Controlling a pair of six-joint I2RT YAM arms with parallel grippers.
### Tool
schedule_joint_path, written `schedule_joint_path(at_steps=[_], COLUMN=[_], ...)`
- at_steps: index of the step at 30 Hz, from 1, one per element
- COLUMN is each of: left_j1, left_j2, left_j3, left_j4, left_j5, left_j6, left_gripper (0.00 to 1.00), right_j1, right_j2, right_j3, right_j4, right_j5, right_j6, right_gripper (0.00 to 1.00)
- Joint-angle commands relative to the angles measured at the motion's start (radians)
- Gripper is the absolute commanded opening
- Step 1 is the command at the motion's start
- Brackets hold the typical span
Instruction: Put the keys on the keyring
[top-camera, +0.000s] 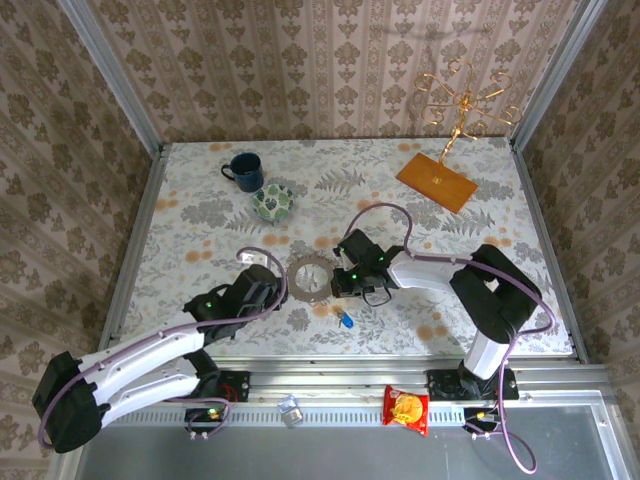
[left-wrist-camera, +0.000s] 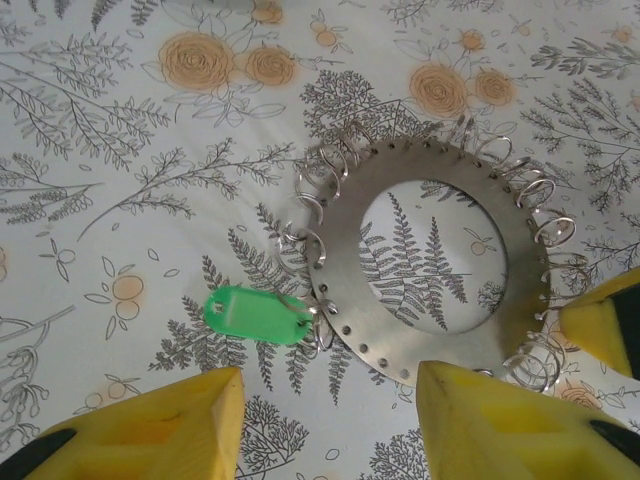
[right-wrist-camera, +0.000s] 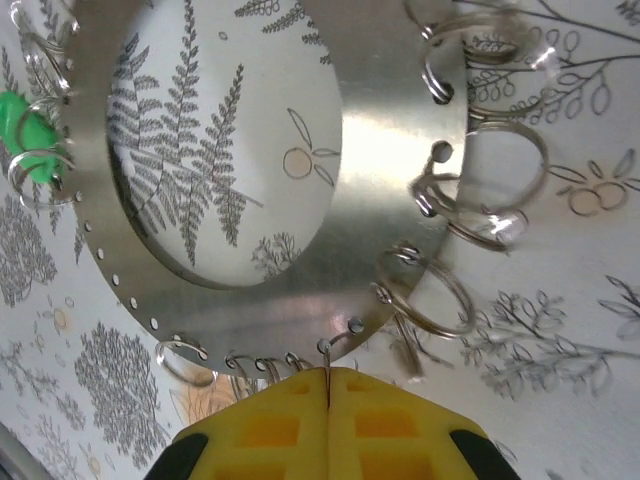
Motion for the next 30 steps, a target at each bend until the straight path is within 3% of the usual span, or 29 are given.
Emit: schedule_joint_path(at_steps=[1,7,11,17,24,30], left_j1=[0.012,0.062,0.106,0.126,0.198,0.211], left_j2=[-0.042,-0.072,-0.056,-0.041,-0.007,0.047], left_j3=[0.016,0.032,0.046,0.031,0.012,-0.014], left_j4=[0.042,0.178,0.249,0.345,0.405,0.489], left_j5=[-0.023,0.056,0.225,0.525,0.768,0.905], left_j6=[0.166,0.526,0.753,1.014,1.124,1.148], left_gripper=[0.5,0.5,0.45,0.37,0.27,0.27], right_j1=[0.002,0.002,0.001,0.0,-0.001,0.0], right_j2=[-0.098,-0.222,-0.28,-0.283,-0.286,-0.293], right_j3=[0.038,0.095,0.13,0.188,0.215,0.213], right_j4=[-0.126,-0.206,-0.246,-0.273,-0.274,-0.254], right_j5=[0.015,-0.084,-0.124,-0.197,-0.255,-0.291], right_j6=[-0.186,-0.562,-0.768,-0.939,-1.101,-1.152], right_gripper=[0.0,0.0,0.0,0.0,0.0,0.0])
